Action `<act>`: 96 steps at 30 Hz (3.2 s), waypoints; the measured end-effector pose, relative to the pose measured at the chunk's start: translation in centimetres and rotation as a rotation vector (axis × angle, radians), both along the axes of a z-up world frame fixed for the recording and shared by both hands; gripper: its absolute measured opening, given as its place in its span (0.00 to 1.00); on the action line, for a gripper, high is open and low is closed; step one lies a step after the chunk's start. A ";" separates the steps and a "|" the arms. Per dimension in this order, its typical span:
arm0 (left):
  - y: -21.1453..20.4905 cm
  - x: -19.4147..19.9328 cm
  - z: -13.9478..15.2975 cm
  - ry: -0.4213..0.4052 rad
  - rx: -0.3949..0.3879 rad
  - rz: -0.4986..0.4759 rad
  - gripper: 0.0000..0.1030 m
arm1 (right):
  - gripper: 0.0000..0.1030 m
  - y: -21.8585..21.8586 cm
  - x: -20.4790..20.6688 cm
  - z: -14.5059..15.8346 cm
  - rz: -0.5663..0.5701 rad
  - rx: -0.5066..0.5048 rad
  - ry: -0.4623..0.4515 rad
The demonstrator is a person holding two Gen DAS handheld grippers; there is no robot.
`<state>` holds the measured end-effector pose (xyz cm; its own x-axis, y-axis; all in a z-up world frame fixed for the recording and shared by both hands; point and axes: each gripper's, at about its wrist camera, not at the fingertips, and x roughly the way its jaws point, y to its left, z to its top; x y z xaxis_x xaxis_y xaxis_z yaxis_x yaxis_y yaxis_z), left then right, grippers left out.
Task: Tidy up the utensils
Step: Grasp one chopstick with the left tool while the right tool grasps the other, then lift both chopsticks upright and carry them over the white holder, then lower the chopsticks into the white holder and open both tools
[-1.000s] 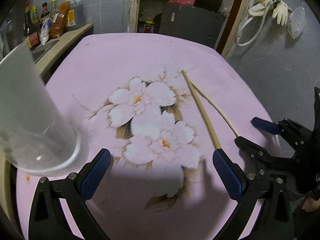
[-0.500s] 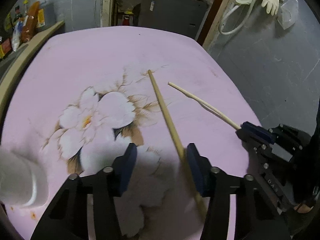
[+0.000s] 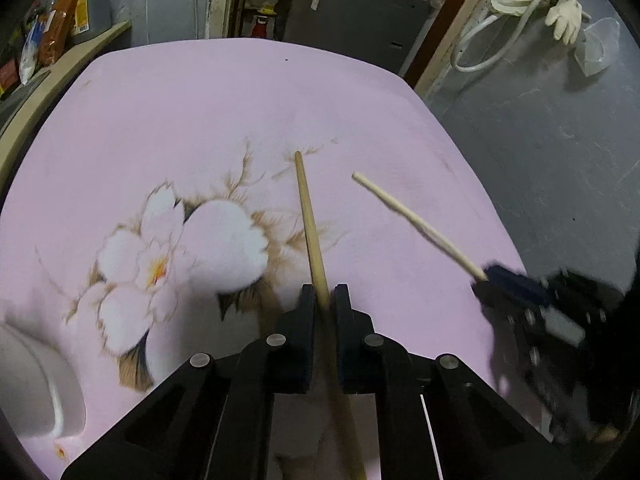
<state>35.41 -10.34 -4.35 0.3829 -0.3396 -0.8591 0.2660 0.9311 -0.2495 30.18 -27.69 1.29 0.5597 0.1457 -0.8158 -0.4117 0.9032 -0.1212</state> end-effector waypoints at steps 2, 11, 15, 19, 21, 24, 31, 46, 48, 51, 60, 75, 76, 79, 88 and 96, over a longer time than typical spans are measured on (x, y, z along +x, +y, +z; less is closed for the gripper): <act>0.4 -0.8 0.1 0.009 0.001 -0.007 0.06 | 0.09 0.3 0.8 -0.1 0.007 -0.005 0.018; 0.5 -2.9 0.7 0.044 0.039 -0.048 0.06 | 0.11 2.5 5.2 -0.8 0.013 0.001 0.142; 0.1 -3.1 0.8 0.041 0.030 -0.037 0.05 | 0.04 2.4 5.2 -0.6 -0.002 0.050 0.150; 0.8 -4.0 1.0 0.025 -0.043 -0.009 0.04 | 0.03 1.8 3.6 0.3 -0.021 0.150 0.109; 1.7 -4.8 1.5 0.005 -0.097 0.002 0.04 | 0.03 1.7 2.3 0.9 -0.022 0.184 0.065; 2.6 -6.3 2.8 -0.074 -0.150 0.022 0.04 | 0.03 1.1 -0.2 2.2 -0.033 0.287 -0.017; 4.0 -10.9 7.3 -0.390 -0.191 0.083 0.04 | 0.03 1.7 -6.7 5.9 -0.034 0.438 -0.322; 10.6 -18.1 15.3 -0.904 -0.218 0.285 0.04 | 0.03 8.3 -11.3 13.9 0.091 0.667 -0.731; 12.9 -17.8 16.2 -0.929 -0.223 0.312 0.04 | 0.03 9.7 -11.1 14.7 0.112 0.704 -0.754; 16.6 -17.4 17.8 -0.965 -0.237 0.379 0.04 | 0.03 12.0 -10.9 15.9 0.137 0.789 -0.775; 25.4 -16.2 19.4 -1.061 -0.195 0.523 0.04 | 0.03 17.3 -8.9 16.5 0.096 0.909 -0.865; 29.9 -12.5 13.1 -1.041 -0.222 0.624 0.04 | 0.03 22.7 -6.5 11.0 0.068 0.823 -0.874; 29.8 -12.4 12.7 -1.033 -0.227 0.616 0.04 | 0.03 22.9 -6.3 10.7 0.068 0.816 -0.870; 29.4 -12.2 12.2 -1.024 -0.214 0.602 0.04 | 0.03 23.6 -6.1 9.8 0.073 0.770 -0.855; 29.0 -12.1 11.2 -0.982 -0.217 0.597 0.04 | 0.03 23.5 -7.2 10.1 0.109 0.714 -0.866; 28.5 -12.2 10.8 -0.942 -0.199 0.548 0.04 | 0.03 23.8 -6.9 10.1 0.118 0.680 -0.824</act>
